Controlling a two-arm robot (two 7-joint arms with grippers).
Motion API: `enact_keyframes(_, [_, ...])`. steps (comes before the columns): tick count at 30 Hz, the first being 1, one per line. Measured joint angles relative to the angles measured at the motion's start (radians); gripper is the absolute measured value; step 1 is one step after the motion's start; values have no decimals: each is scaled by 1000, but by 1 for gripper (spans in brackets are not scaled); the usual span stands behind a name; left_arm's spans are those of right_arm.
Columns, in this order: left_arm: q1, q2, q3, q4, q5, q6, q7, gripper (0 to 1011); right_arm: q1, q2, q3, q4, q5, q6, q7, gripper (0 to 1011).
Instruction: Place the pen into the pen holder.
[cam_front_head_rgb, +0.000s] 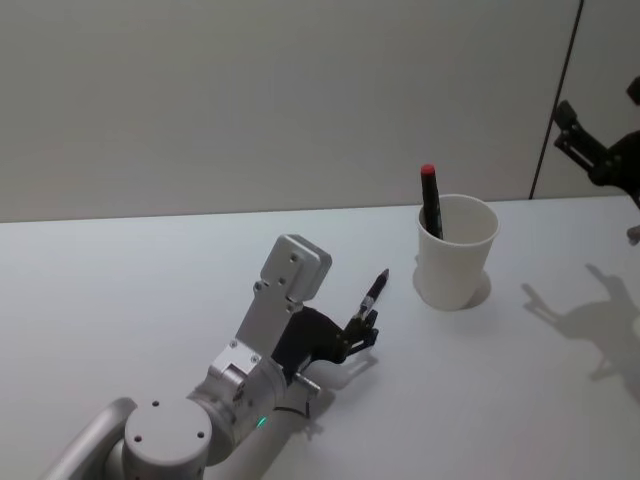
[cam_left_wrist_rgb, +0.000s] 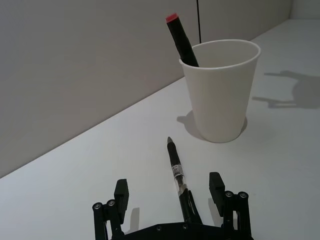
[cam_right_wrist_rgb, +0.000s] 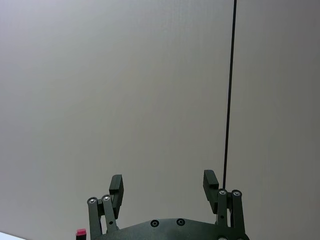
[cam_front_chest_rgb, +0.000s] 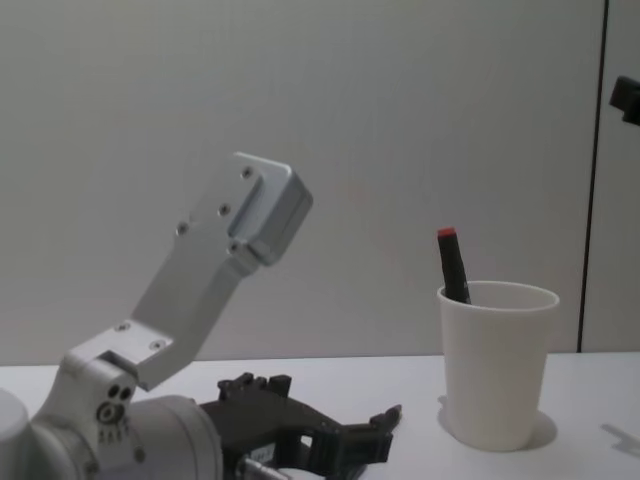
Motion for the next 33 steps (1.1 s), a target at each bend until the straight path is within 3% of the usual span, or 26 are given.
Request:
enact_keyframes(13, [-5,-11,-3,-4,-11,32,-15,1001,0,0,0,0,0,0,0,1002])
enact_keyframes(33, [8,-26,1,15,-22,31,-2,1001,0,0,0,0,0,0,0,1002])
